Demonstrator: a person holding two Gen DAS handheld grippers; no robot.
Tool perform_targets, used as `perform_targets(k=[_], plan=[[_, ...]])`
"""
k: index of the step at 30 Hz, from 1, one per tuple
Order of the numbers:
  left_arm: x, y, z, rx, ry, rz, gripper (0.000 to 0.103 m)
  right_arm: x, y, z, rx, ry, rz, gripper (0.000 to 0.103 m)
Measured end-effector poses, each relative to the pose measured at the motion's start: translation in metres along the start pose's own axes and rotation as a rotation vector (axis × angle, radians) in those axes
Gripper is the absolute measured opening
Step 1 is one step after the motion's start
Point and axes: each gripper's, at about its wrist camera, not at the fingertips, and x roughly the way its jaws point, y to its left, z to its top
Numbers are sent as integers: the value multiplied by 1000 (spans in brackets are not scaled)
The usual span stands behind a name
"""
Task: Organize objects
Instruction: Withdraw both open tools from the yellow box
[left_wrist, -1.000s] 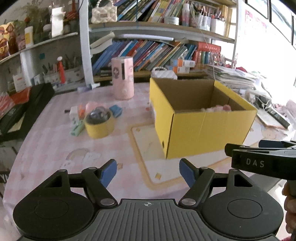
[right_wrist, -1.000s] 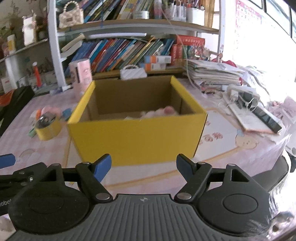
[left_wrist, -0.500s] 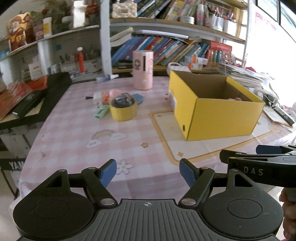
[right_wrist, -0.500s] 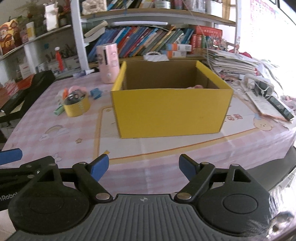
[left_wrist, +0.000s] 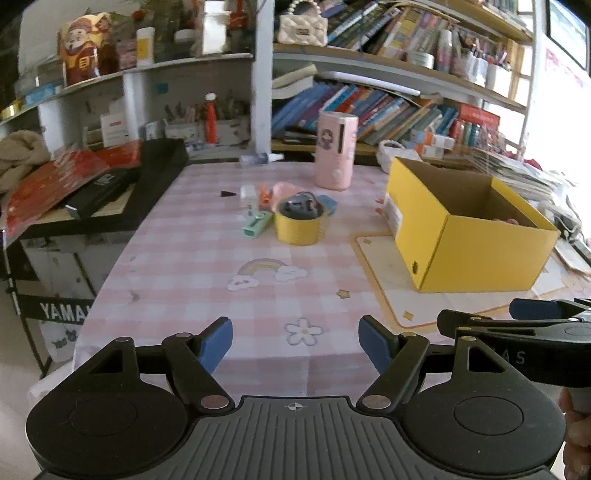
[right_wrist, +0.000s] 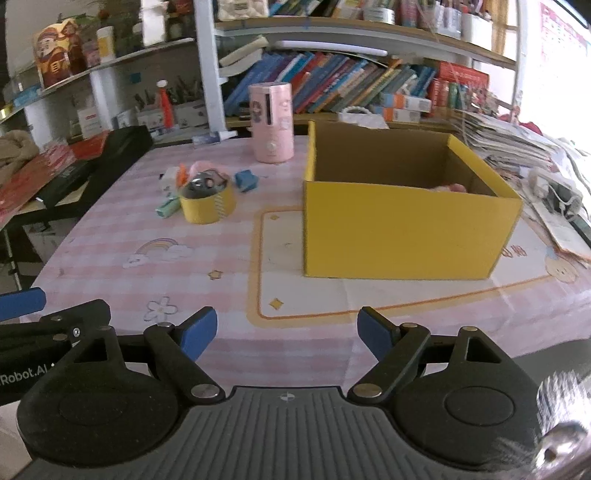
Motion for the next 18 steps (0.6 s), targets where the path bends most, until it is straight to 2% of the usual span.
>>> perform_targets(k=[13,16,18], plan=[[20,13,9,-47,9,23,77,19,19,12,-68,10,55,80],[31,15,14,-52,17,29,77,29,21,17,-85,10,77,73],[39,15,20,-50,21,36,77,38,22,23,-93,13,98,62]])
